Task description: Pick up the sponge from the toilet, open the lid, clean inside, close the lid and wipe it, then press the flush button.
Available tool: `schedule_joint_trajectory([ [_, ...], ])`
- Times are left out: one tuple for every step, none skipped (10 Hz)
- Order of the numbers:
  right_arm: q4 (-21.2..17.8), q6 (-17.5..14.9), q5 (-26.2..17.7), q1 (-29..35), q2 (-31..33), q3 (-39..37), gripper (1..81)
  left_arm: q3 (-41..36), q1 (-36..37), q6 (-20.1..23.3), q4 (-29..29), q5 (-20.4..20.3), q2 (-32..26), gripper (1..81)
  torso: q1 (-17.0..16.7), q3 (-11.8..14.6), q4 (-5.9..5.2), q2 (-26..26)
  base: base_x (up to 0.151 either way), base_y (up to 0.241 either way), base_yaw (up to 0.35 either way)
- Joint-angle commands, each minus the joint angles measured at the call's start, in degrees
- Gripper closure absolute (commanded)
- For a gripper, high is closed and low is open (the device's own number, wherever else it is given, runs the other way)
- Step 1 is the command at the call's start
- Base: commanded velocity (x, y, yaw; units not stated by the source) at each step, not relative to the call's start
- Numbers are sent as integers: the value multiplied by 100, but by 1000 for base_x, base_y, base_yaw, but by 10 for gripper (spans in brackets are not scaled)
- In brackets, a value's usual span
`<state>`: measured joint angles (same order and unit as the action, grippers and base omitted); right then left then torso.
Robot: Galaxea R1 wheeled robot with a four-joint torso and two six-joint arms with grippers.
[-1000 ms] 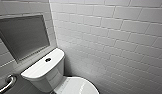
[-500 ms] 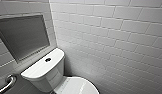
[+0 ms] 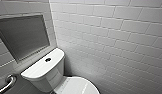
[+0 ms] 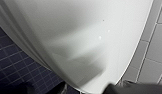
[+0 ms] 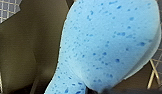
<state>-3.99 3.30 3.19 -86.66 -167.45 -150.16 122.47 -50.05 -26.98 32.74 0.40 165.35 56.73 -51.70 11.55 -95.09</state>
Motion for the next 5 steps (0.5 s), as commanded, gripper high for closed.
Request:
schedule_joint_trajectory([
  [-67, 21, -170, 250, 17, -4, 811, -872, 984, 114, -66, -462, -238, 10, 0, 0, 0, 0, 0, 0, 0],
  [-76, 21, -170, 250, 16, -12, 811, -1014, 984, 123, -66, -532, -309, 10, 0, -2, 0, 0, 0, 0, 0],
  [-67, 21, -179, 258, 7, -3, 811, -1137, 984, 123, -75, -532, -371, 10, 0, -2, 0, 0, 0, 0, 0],
  [-67, 21, -170, 250, 7, -12, 811, -1363, 984, 131, -92, -541, -476, 10, 0, -2, 0, 0, 0, 0, 0],
  [-76, 21, -170, 250, 7, -12, 811, -1585, 984, 131, -198, -699, -573, 10, 0, -2, 0, 0, 0, 0, 0],
])
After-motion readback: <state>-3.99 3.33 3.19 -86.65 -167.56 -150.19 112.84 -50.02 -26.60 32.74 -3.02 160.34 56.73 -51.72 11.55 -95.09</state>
